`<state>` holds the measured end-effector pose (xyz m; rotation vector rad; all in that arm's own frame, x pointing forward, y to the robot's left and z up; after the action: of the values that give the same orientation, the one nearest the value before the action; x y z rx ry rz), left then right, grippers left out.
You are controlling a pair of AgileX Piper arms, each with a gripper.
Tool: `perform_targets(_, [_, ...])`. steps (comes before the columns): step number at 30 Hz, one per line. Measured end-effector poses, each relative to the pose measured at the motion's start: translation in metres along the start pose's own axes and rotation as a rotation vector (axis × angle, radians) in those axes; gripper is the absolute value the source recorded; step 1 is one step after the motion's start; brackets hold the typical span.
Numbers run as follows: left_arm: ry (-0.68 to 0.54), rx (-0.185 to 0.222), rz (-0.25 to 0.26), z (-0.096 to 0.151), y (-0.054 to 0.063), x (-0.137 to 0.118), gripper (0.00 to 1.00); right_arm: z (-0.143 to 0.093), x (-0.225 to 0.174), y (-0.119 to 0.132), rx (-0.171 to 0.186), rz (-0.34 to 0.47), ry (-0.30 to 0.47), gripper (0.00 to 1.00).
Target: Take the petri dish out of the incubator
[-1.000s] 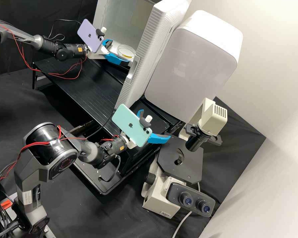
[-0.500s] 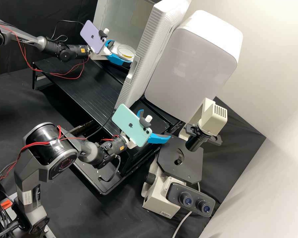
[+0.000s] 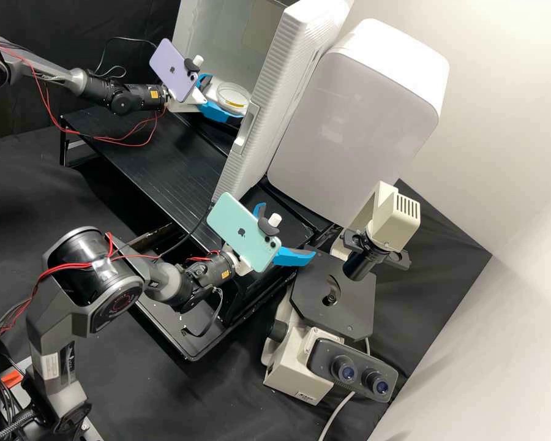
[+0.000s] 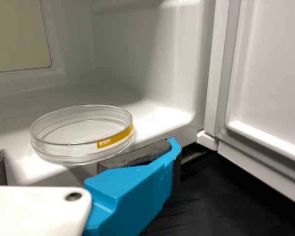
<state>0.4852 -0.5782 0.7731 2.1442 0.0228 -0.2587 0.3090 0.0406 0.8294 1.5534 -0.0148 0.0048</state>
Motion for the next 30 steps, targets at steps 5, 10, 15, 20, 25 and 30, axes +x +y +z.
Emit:
perform_targets(5, [0.019,0.003,-0.006,-0.001,0.001,0.005,1.00,0.000,0.000,0.000,0.000,0.000,0.000,1.00])
perform_targets(10, [0.051,0.006,-0.001,-0.003,0.004,0.010,1.00,0.000,0.000,0.000,0.000,0.000,0.000,1.00])
perform_targets(15, [0.079,0.024,-0.001,-0.005,0.004,0.015,1.00,0.000,0.000,0.000,0.000,0.000,0.000,1.00])
perform_targets(20, [0.090,0.022,-0.008,-0.004,0.005,0.016,1.00,0.000,0.000,0.000,0.000,0.000,0.000,1.00])
perform_targets(25, [0.091,0.057,-0.013,-0.003,0.003,0.017,1.00,0.000,0.000,0.000,0.000,0.000,0.000,1.00])
perform_targets(30, [0.087,0.074,-0.017,0.000,0.002,0.017,1.00,0.000,0.000,0.000,0.000,0.000,0.000,1.00])
